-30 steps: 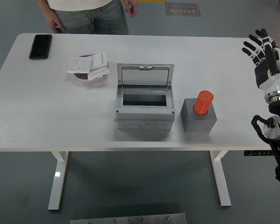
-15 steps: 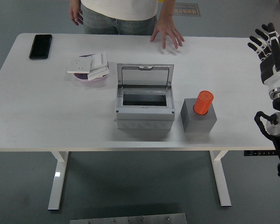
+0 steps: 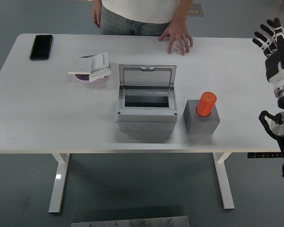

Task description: Fetch the battery,place it into the box,close the lid of the box

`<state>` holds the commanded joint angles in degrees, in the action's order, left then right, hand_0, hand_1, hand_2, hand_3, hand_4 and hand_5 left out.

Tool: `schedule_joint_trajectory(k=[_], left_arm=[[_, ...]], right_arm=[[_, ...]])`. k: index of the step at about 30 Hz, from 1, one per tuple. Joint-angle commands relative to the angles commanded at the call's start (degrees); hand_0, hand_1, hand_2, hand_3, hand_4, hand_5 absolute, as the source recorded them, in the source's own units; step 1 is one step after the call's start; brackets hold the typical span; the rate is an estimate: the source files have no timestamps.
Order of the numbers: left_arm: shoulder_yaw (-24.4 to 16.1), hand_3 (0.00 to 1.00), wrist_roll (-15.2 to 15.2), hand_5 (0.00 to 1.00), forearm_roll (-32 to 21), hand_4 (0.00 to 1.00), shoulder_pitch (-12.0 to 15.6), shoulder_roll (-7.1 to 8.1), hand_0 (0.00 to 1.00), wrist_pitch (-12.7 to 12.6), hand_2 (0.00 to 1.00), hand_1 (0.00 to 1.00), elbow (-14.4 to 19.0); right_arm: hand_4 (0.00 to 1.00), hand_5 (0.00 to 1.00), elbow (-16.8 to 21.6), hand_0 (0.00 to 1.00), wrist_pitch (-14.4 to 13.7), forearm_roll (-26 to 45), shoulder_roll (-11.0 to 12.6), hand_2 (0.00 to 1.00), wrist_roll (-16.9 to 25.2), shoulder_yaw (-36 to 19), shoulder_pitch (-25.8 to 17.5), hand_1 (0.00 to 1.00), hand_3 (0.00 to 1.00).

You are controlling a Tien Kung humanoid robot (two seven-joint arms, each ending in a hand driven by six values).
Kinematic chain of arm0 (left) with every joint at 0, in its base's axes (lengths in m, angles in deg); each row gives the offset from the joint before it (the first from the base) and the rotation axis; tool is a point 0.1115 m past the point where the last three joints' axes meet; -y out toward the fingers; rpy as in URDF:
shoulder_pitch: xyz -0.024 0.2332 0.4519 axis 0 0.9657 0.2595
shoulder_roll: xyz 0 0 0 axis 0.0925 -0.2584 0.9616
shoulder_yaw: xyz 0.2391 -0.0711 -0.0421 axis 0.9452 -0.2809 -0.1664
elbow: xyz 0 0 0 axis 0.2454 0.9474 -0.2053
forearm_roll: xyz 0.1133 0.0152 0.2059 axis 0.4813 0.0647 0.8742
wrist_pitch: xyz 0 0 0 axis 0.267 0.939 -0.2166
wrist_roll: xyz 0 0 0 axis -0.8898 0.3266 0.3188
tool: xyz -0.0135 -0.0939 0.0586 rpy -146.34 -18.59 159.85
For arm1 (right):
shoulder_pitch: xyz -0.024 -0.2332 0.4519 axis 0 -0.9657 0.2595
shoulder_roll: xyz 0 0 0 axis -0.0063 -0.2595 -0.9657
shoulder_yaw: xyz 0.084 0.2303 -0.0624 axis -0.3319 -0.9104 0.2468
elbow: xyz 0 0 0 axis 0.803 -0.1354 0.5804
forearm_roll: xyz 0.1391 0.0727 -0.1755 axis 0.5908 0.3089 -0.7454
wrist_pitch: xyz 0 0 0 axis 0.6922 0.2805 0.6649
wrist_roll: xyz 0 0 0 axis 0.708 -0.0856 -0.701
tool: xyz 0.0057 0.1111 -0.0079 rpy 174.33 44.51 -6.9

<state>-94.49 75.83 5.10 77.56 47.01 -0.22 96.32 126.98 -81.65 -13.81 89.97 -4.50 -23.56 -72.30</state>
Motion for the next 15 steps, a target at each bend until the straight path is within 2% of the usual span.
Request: schedule_joint_trajectory(k=[8,15], left_arm=[[1.1,0.569,-0.8,0.101,-1.0,0.61,0.1,-0.06,0.593,0.3,0.591,0.739,-0.2],[1.4,0.57,-1.1,0.101,-1.7,0.609,0.5,-0.22,0.593,0.3,0.59,0.739,-0.2]], right_arm=[[0.797,0.598,0.1,0.75,0.1,-0.9,-0.4,0.719,-0.2,-0.7,-0.6,0.676,0.684],[0.797,0.599,-0.7,0.75,0.4,-0.9,-1.7,0.719,0.1,-0.4,-0.6,0.674,0.684]])
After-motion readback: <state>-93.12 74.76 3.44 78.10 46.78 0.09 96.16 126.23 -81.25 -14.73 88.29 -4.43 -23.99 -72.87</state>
